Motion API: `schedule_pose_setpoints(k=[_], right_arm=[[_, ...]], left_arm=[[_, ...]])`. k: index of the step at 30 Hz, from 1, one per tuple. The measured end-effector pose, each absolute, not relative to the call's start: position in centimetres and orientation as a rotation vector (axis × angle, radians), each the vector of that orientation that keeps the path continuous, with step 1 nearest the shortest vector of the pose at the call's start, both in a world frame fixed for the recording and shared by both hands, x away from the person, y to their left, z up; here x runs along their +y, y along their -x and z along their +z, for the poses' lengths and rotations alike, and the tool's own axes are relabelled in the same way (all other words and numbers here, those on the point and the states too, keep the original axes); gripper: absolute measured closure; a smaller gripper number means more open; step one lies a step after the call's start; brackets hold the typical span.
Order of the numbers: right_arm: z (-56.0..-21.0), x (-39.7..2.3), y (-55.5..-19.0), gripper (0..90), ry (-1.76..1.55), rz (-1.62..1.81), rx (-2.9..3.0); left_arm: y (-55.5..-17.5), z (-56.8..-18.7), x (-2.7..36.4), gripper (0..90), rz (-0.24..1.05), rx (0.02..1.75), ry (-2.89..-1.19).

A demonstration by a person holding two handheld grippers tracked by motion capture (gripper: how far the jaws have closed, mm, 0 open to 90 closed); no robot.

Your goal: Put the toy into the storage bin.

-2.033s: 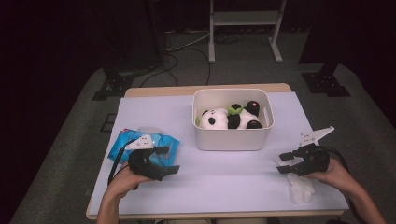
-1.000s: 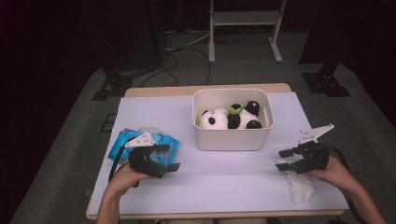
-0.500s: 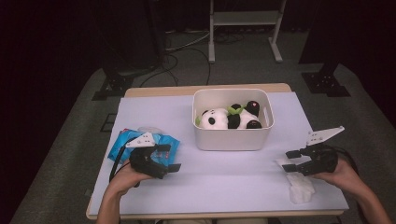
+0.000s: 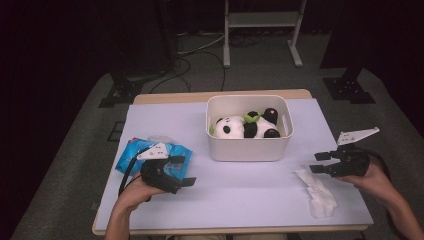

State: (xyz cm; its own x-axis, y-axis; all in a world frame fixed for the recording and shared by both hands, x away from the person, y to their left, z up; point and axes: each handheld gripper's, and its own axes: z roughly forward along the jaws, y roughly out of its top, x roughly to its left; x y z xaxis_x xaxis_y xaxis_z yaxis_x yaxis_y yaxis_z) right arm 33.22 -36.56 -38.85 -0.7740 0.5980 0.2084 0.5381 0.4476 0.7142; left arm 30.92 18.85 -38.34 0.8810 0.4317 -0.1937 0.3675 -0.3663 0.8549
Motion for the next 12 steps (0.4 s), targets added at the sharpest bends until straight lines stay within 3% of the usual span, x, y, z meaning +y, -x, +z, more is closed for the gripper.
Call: schedule_pose_setpoints(k=[12], right_arm=[[-39.01, -36.71, -32.33, 35.8, -1.015, 1.264, 2.601]], left_arm=[[-31.02, -38.37, 18.33, 9.0, 0.076, 0.579, -2.001]])
